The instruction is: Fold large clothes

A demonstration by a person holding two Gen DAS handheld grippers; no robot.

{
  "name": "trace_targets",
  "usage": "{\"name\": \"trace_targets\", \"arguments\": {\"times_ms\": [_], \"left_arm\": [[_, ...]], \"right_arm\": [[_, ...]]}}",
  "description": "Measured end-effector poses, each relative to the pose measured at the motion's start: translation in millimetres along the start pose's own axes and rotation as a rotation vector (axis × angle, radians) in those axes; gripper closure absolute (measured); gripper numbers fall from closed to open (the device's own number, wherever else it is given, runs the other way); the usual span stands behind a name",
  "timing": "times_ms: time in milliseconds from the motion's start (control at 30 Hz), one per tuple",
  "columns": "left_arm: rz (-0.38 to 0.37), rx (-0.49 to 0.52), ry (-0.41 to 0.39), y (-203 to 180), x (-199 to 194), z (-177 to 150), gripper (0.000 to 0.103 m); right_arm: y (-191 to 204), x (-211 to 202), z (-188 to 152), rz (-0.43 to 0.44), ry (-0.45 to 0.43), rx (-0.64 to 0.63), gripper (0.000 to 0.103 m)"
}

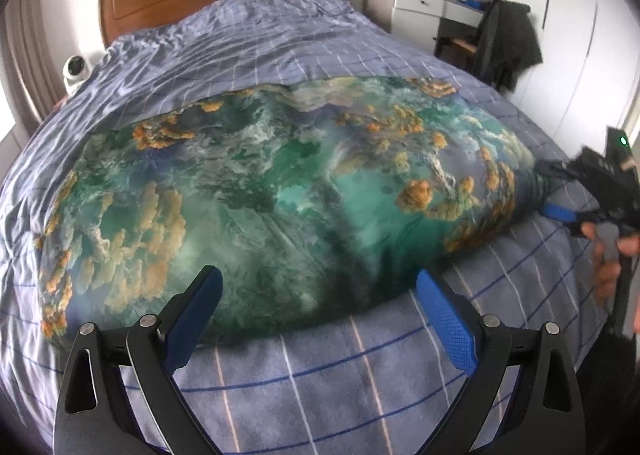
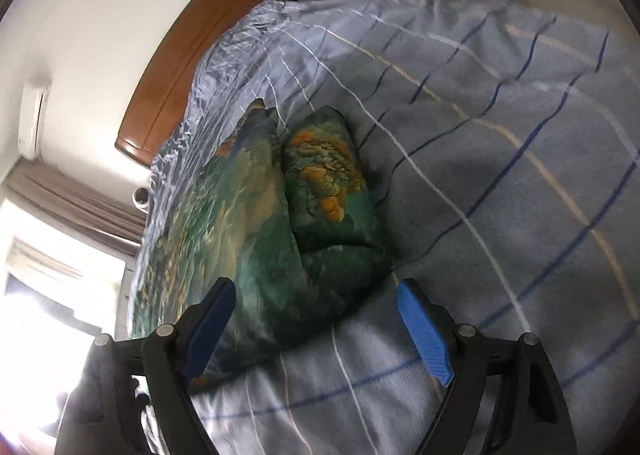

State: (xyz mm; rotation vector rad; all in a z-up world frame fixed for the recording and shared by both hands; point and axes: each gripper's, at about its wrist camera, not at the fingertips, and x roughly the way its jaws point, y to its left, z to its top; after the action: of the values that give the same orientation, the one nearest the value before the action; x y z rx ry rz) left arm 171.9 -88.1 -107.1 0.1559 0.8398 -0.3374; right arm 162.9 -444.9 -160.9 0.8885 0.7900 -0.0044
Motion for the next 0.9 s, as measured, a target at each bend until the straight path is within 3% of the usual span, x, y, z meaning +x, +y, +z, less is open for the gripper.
{"name": "trace_targets", "arguments": {"times_ms": [133,267,300,367,467,533,733,900], "left_arm": [[0.004,-0.013,0.034,2.2,6.4,-5.6,0.005],[-0.004,-0.028,0.053,6.0,9.7,-3.7,0.005],[-0.004,-0.024,0.054,5.6,9.7,-3.4,0.005],[-0.003,-0.021,0.059,6.3,9.1,-2.7,0.005],[-0.028,-0.045,0.070,12.2,7.0,-0.1,0.005],[-0.064,-0.067,0.073,19.7,2.6,6.5,0.005],[-0.309,-0.093,0.027,39.8,-29.8,72.8,0.007],[-0.567,-0.016,0.082,16.0,-51.1,146.7,0.006]], "right_arm": [[0.1,21.1,5.1,0.020,0.026,0.023,0.009],[2.2,39.7,13.7,0.026,0.020,0.056,0.008],[2.2,43.4,14.6,0.018,0.017,0.067,0.011],[6.1,43.8,15.0,-0.018,0.018,0.045,0.037],[20.3,34.4,12.6,-0.039,-0.015,-0.029,0.055],[42.4,20.2,9.2,-0.055,-0.059,-0.132,0.061],[120.8,-21.8,-1.7,-0.033,-0.190,-0.422,0.063],[186.3,-44.4,-33.3,0.011,-0.257,-0.654,0.063]]}}
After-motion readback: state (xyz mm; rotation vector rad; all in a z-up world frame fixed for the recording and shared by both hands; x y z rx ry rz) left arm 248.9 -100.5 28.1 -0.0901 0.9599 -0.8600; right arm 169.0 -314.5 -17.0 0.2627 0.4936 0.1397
